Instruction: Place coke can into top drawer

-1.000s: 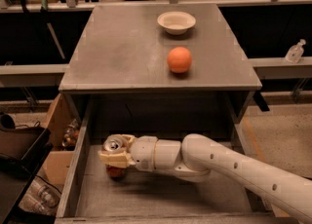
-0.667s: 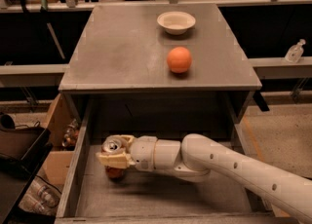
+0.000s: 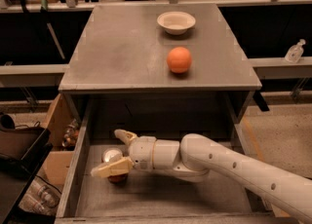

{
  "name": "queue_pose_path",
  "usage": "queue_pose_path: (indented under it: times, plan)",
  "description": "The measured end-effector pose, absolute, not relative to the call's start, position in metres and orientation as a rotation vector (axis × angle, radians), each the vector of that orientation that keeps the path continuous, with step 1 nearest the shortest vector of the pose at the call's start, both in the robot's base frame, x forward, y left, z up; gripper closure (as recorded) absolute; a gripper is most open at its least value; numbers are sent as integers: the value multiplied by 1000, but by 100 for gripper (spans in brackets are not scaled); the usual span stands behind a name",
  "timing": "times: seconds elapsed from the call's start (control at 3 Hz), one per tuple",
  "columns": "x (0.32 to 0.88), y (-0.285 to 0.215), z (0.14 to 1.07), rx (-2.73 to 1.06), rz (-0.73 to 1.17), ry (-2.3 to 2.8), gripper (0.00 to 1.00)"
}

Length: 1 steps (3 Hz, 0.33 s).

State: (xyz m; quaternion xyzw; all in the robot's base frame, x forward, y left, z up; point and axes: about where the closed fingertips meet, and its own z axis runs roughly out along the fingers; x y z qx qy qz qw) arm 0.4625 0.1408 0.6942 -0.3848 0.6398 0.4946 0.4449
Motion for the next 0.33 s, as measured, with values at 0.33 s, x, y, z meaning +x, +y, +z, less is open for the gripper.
queue_pose_path:
  times: [0.33]
  plan:
    - [463, 141, 694, -954, 1226, 1586, 0]
